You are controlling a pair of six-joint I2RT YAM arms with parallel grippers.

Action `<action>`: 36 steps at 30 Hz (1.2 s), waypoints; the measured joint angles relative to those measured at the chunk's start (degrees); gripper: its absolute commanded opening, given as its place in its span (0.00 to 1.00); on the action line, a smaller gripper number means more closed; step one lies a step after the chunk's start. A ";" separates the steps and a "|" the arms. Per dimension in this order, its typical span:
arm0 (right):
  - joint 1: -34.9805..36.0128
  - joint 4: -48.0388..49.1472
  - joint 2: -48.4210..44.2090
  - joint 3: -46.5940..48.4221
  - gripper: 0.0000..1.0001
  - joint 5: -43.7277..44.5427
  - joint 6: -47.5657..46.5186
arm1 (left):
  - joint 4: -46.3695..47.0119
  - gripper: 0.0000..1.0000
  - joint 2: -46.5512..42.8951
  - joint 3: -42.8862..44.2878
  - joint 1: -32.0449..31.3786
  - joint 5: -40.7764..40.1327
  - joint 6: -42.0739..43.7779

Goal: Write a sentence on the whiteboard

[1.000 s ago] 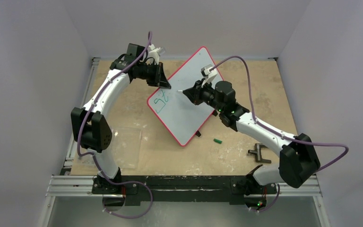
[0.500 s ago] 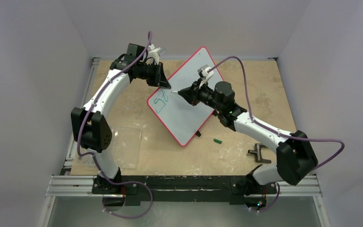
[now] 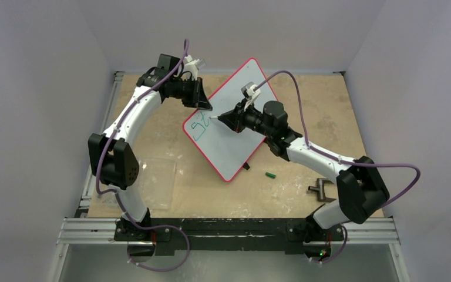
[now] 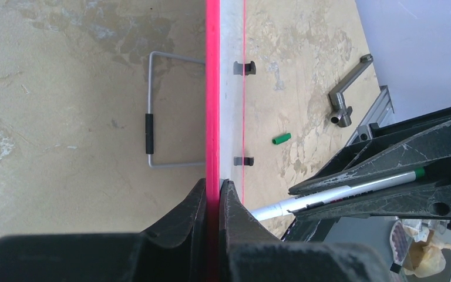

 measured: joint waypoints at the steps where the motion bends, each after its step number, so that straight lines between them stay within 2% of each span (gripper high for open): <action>1: 0.00 0.09 0.00 0.04 0.00 -0.07 0.04 | 0.00 0.00 0.00 0.02 0.00 0.00 0.00; 23: 0.04 0.96 2.67 3.48 0.00 -0.15 0.46 | -0.04 0.00 0.00 0.02 0.00 -0.04 0.00; 36: 0.35 1.27 0.59 -0.50 0.00 0.50 0.04 | -0.11 0.00 0.00 0.02 0.00 -0.20 0.02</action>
